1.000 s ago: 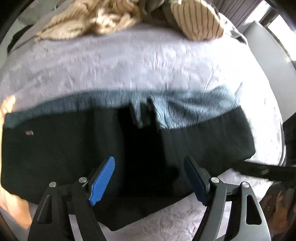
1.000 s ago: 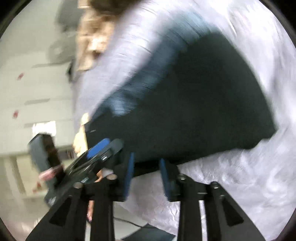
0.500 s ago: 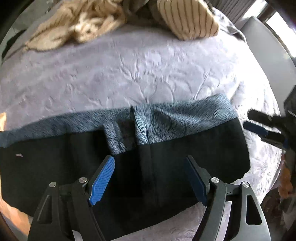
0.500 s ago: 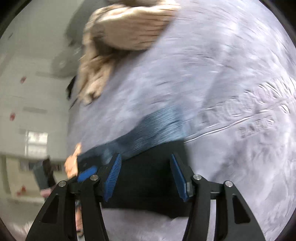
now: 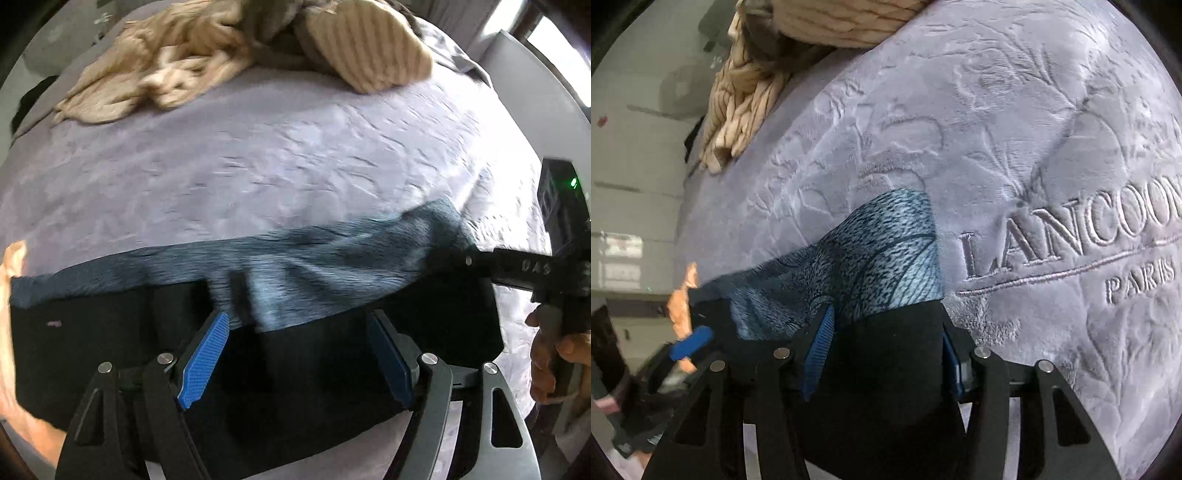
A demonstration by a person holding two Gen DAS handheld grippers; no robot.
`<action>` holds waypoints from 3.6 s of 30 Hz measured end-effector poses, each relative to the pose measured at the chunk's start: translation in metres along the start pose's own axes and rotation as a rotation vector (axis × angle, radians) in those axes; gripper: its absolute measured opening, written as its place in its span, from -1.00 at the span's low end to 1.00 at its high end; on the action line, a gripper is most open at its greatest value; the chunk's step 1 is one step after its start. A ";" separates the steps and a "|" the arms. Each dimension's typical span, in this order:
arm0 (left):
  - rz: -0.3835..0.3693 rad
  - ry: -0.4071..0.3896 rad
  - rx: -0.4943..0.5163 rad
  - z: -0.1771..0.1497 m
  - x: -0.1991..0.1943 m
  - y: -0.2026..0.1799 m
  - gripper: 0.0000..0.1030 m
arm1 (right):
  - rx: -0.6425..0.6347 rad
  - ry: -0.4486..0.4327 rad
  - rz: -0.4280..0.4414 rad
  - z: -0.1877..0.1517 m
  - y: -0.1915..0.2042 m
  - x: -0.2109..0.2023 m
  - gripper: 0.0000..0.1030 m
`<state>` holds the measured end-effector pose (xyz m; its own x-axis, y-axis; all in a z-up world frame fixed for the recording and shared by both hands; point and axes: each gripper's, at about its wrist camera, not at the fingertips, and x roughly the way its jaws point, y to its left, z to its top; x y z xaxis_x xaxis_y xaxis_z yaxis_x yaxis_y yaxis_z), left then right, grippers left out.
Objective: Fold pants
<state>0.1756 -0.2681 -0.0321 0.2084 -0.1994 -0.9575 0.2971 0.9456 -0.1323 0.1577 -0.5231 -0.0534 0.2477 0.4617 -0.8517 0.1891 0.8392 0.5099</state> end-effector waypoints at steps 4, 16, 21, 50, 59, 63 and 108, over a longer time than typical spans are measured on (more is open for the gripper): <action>0.085 0.080 0.038 -0.011 0.047 -0.009 0.54 | -0.001 -0.025 -0.123 -0.007 -0.005 0.000 0.44; 0.107 0.070 0.019 -0.030 0.016 0.027 0.54 | -0.238 0.001 -0.402 -0.034 0.054 0.010 0.55; 0.118 0.062 -0.010 -0.043 -0.002 0.052 0.54 | -0.283 -0.013 -0.471 -0.044 0.064 -0.006 0.55; 0.133 0.046 -0.373 -0.140 -0.051 0.219 0.99 | -0.596 0.190 -0.371 -0.154 0.226 0.073 0.55; 0.118 0.060 -0.430 -0.159 -0.052 0.246 0.99 | -0.678 0.197 -0.406 -0.168 0.260 0.084 0.56; 0.116 0.060 -0.456 -0.162 -0.049 0.260 0.99 | -0.709 0.198 -0.412 -0.171 0.276 0.093 0.57; 0.007 0.008 -0.618 -0.194 -0.047 0.337 0.99 | -0.437 0.360 -0.260 -0.166 0.253 0.141 0.57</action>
<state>0.0851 0.1094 -0.0818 0.2010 -0.1932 -0.9604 -0.2992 0.9214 -0.2479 0.0832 -0.1978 -0.0641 -0.1042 0.2309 -0.9674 -0.2252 0.9419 0.2491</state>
